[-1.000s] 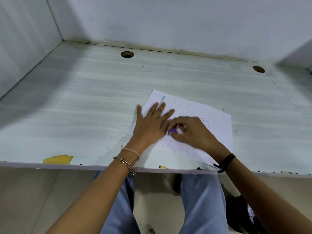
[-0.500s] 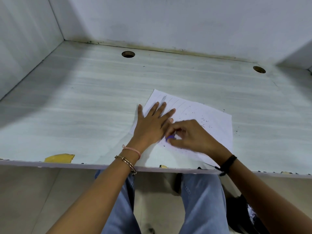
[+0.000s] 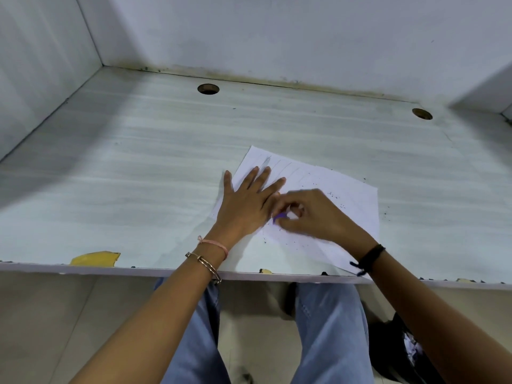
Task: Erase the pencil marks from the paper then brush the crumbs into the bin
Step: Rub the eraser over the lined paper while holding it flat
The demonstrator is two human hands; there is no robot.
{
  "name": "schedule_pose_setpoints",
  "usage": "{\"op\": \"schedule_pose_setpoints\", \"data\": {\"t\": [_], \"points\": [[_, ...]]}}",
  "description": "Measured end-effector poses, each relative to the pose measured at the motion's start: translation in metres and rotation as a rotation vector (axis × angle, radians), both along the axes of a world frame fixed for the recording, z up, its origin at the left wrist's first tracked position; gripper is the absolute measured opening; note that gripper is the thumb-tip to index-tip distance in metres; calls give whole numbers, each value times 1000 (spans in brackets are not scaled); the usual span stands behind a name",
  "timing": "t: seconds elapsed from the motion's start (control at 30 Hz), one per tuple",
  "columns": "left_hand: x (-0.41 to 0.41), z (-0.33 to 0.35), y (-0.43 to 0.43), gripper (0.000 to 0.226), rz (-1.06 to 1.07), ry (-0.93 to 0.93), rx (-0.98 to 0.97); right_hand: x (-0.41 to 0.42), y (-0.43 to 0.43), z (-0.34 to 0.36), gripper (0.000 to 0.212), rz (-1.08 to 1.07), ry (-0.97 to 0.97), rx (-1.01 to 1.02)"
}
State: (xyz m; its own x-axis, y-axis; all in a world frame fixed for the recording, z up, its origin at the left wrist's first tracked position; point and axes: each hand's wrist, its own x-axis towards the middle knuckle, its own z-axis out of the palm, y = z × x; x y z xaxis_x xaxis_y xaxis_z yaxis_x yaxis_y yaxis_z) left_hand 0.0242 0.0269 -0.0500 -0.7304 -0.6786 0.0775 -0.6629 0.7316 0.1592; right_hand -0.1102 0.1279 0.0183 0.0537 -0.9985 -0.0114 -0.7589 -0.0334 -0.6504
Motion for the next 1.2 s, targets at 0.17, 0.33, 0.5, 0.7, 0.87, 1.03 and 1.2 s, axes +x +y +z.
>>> {"op": "schedule_pose_setpoints", "data": {"t": [0.17,0.33,0.5,0.7,0.87,1.03,1.2], "points": [[1,1,-1,50,-5,3,-9,5,3,0,9,16,-3,11],[1,0,0,51,-11,-15,-2,2,2,-1,9,18,-10,-2],[1,1,-2,50,-10,10,20,12,9,1,9,45,-46,17],[1,1,-2,53,-17,-47,-7,3,-1,-2,10,-35,-21,-26],[2,2,-1,48,-5,36,34,13,13,2,7,102,-77,104],[1,-2,-2,54,-18,-49,-26,2,-4,-2,10,-61,-12,-41],[1,-1,-2,48,-1,29,29,11,12,1,9,98,-72,98]]}}
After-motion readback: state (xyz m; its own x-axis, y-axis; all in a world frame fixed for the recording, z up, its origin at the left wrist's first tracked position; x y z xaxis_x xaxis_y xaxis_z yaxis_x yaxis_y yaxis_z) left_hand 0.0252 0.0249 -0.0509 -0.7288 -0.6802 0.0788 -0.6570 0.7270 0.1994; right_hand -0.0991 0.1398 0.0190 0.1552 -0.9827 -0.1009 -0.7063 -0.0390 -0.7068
